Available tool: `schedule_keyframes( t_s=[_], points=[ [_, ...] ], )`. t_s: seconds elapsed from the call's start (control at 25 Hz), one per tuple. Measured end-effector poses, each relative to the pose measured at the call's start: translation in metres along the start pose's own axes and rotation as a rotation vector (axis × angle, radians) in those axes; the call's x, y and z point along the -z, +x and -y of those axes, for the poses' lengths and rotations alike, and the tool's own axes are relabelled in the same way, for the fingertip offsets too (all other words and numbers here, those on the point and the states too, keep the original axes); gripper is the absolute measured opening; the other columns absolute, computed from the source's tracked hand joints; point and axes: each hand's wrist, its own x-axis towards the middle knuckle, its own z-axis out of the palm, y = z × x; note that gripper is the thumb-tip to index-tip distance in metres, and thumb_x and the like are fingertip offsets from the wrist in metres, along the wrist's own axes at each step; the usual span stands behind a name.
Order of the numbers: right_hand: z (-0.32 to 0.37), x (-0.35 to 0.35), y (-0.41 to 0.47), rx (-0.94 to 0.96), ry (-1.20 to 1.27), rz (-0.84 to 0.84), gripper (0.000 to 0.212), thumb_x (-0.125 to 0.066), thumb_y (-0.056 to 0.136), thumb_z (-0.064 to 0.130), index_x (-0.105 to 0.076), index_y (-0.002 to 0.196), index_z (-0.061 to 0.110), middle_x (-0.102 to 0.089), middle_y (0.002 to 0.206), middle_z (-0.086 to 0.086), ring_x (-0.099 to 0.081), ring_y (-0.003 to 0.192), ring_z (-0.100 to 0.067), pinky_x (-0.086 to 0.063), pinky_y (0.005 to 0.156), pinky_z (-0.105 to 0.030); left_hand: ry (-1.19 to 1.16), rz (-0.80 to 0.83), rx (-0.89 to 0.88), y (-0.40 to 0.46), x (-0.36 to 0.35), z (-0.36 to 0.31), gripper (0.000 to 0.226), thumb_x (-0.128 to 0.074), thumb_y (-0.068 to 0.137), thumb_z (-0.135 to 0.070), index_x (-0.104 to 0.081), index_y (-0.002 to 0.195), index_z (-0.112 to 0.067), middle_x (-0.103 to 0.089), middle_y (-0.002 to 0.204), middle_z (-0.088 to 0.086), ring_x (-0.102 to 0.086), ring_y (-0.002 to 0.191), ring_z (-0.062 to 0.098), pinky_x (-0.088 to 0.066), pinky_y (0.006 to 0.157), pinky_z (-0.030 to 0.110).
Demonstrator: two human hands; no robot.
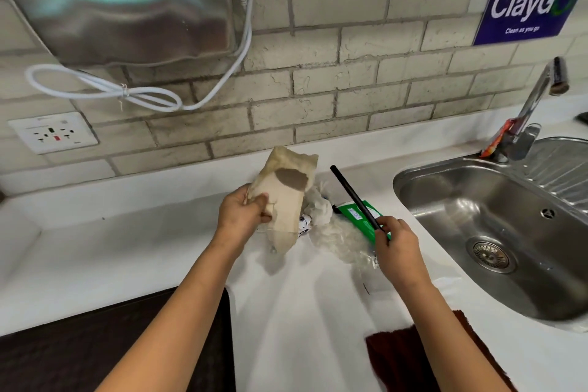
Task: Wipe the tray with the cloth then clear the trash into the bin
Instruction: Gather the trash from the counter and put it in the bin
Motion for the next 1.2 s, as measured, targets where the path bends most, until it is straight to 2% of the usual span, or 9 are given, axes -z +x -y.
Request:
schedule_keyframes(
  t_s=[0.24,0.4,0.52,0.6,0.68,0.76,0.88,1.08,1.2],
  points=[
    [0.017,0.013,-0.077,0.017,0.031,-0.008,0.033,-0.043,0.082,-0.007,-0.059,0.108,0.004,-0.049,0.096,-0.003,-0.049,0.079,-0.021,-0.033,0.068,-0.018,-0.149,0.066,0.095,-0.077,0.017,0.006,0.019,-0.052,0.091,-0.003,-0.059,0.078,-0.016,-0.061,0.072,0.006,-0.057,0.061,0.016,-0.054,0.050,0.017],
    [0.021,0.015,-0.145,0.045,0.077,-0.070,0.033,-0.045,0.085,-0.003,-0.058,0.113,0.010,-0.056,0.101,-0.003,-0.053,0.076,-0.011,-0.038,0.066,-0.011,-0.162,0.096,0.077,-0.143,0.043,0.012,0.020,-0.052,0.090,-0.004,-0.060,0.078,-0.017,-0.064,0.073,0.005,-0.060,0.062,0.017,-0.055,0.059,0.027],
    [0.020,0.014,-0.209,0.054,0.084,-0.083,0.033,-0.046,0.090,0.007,-0.056,0.120,0.018,-0.063,0.105,0.002,-0.060,0.092,-0.018,-0.049,0.080,-0.034,-0.179,0.102,0.068,-0.194,0.072,0.019,0.019,-0.052,0.091,-0.004,-0.060,0.080,-0.018,-0.065,0.074,0.002,-0.062,0.055,0.007,-0.052,0.051,0.021],
    [0.015,0.015,-0.247,0.059,0.059,-0.088,0.036,-0.046,0.093,0.011,-0.053,0.127,0.019,-0.063,0.111,0.006,-0.059,0.098,-0.015,-0.049,0.086,-0.036,-0.176,0.098,0.082,-0.222,0.087,0.023,0.019,-0.052,0.090,-0.005,-0.060,0.080,-0.020,-0.065,0.075,0.000,-0.061,0.052,0.002,-0.049,0.052,0.022],
    [0.010,0.020,-0.283,0.075,0.065,-0.110,0.034,-0.045,0.094,0.012,-0.052,0.126,0.020,-0.063,0.102,0.007,-0.058,0.086,-0.011,-0.047,0.078,-0.031,-0.194,0.087,0.109,-0.252,0.100,0.026,0.020,-0.052,0.090,-0.005,-0.061,0.079,-0.020,-0.065,0.072,-0.003,-0.060,0.054,0.002,-0.046,0.053,0.019],
    [0.002,0.025,-0.315,0.076,0.097,-0.122,0.032,-0.044,0.094,0.010,-0.051,0.122,0.024,-0.060,0.080,0.006,-0.050,0.062,-0.003,-0.041,0.061,-0.019,-0.214,0.095,0.143,-0.278,0.108,0.029,0.020,-0.053,0.089,-0.006,-0.061,0.078,-0.020,-0.065,0.074,-0.003,-0.059,0.061,0.005,-0.045,0.054,0.017],
    [-0.025,0.028,-0.359,-0.002,0.171,-0.131,0.028,-0.044,0.093,0.004,-0.053,0.113,0.021,-0.053,0.063,0.003,-0.047,0.048,-0.008,-0.032,0.045,-0.013,-0.166,0.158,0.173,-0.313,0.108,0.041,0.016,-0.052,0.089,-0.008,-0.061,0.081,-0.019,-0.065,0.080,-0.002,-0.058,0.072,0.012,-0.044,0.060,0.023],
    [-0.102,0.030,-0.422,-0.082,0.130,-0.128,0.029,-0.041,0.081,0.014,-0.056,0.106,0.018,-0.058,0.076,0.006,-0.053,0.065,-0.004,-0.038,0.055,-0.012,-0.059,0.234,0.219,-0.369,0.086,0.082,0.018,-0.052,0.088,-0.005,-0.056,0.079,-0.019,-0.061,0.076,-0.003,-0.056,0.067,0.010,-0.044,0.056,0.020],
    [-0.161,0.039,-0.462,-0.200,0.061,-0.081,0.035,-0.040,0.080,0.014,-0.057,0.109,0.008,-0.060,0.080,0.000,-0.054,0.069,-0.016,-0.044,0.064,-0.030,0.009,0.275,0.297,-0.408,0.058,0.120,0.021,-0.053,0.088,-0.004,-0.054,0.078,-0.022,-0.060,0.076,-0.005,-0.055,0.070,0.011,-0.043,0.062,0.023]
  ],
)
